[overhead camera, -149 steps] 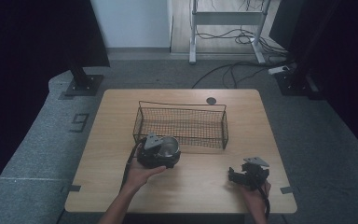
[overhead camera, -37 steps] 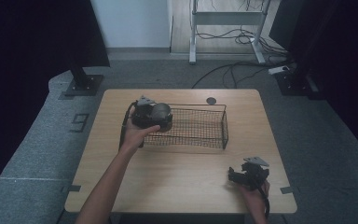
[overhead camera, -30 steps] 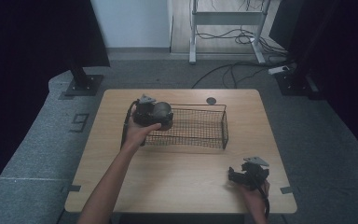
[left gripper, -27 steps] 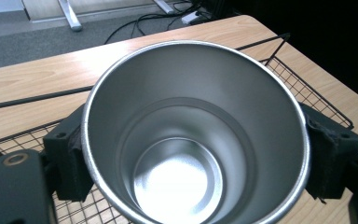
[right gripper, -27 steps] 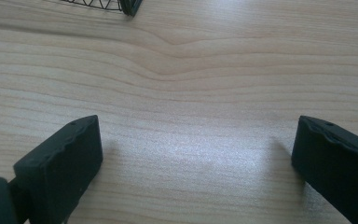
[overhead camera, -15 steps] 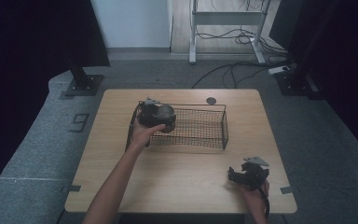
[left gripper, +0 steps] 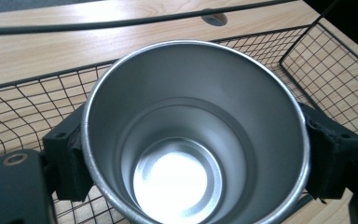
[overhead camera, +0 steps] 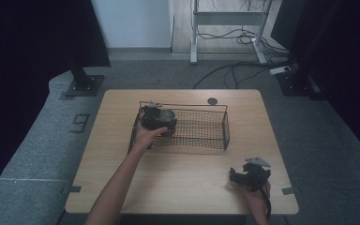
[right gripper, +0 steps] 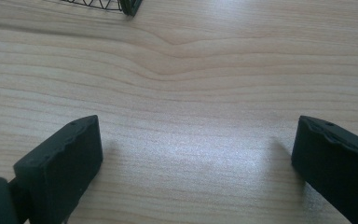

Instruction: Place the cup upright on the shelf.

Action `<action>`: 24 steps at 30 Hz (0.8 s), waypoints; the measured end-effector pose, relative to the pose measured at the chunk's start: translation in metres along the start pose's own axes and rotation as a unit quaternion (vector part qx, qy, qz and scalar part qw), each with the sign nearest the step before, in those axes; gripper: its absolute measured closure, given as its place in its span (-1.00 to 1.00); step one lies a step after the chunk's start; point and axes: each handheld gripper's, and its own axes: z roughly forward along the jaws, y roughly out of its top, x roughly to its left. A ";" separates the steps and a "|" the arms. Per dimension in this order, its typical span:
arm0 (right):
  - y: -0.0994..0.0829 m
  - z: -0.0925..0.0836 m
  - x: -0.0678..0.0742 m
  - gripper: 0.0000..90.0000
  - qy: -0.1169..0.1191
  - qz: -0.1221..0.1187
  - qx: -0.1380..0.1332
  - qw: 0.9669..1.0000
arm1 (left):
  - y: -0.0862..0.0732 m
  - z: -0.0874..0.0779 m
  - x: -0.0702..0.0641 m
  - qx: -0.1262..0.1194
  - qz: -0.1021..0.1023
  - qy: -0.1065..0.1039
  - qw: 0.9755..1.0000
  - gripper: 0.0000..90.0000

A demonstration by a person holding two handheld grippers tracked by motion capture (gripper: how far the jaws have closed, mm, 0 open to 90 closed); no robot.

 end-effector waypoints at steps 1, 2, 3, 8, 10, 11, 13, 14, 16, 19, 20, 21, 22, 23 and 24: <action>0.000 0.000 0.000 -0.96 0.000 0.000 0.000 1.000 | -0.001 0.002 0.001 0.002 0.000 0.000 1.000 -0.67; 0.000 0.000 0.000 -0.96 0.000 0.000 0.000 1.000 | -0.001 0.003 0.001 0.004 -0.001 0.000 1.000 -0.67; 0.000 0.000 0.000 -0.96 0.000 0.000 0.000 1.000 | -0.001 0.003 0.001 0.004 -0.001 0.000 1.000 -0.67; 0.000 0.000 0.000 -0.96 0.000 0.000 0.000 1.000 | -0.005 0.010 0.003 0.014 0.001 0.009 1.000 -0.67; 0.000 0.000 0.000 -0.96 0.000 0.000 0.000 1.000 | -0.006 0.013 0.004 0.017 -0.002 0.009 1.000 -0.67; 0.000 0.000 0.000 -0.96 0.000 0.000 0.000 1.000 | -0.006 0.013 0.004 0.017 -0.002 0.009 1.000 -0.67; 0.000 0.000 0.000 -0.96 0.000 0.000 0.000 1.000 | -0.007 0.016 0.006 0.021 -0.007 0.009 1.000 -0.67; 0.000 0.000 0.000 -0.96 0.000 0.000 0.000 1.000 | -0.007 0.016 0.006 0.021 -0.007 0.009 1.000 -0.67; 0.000 0.000 0.000 -0.96 0.000 0.000 0.000 1.000 | -0.008 0.018 0.006 0.025 -0.009 0.008 1.000 -0.67; 0.000 0.000 0.000 -0.96 0.000 0.000 0.000 1.000 | -0.010 0.024 0.005 0.034 -0.007 0.013 0.999 -0.67; 0.000 0.000 0.000 -0.96 0.000 0.000 0.000 1.000 | -0.012 0.027 0.005 0.039 -0.005 0.016 0.999 -0.67; 0.000 0.000 0.000 -0.96 0.000 0.000 0.000 1.000 | -0.012 0.027 0.005 0.039 -0.005 0.016 0.999 -0.67; 0.000 0.000 0.000 -0.96 0.000 0.000 0.000 1.000 | -0.012 0.028 0.005 0.042 -0.006 0.015 0.999 -0.67; 0.000 0.000 0.000 -0.96 0.000 0.000 0.000 1.000 | -0.013 0.029 0.005 0.044 -0.006 0.014 0.999 -0.67; 0.000 0.000 0.000 -0.96 0.000 0.000 0.000 1.000 | -0.013 0.030 0.005 0.045 -0.006 0.014 0.999 -0.67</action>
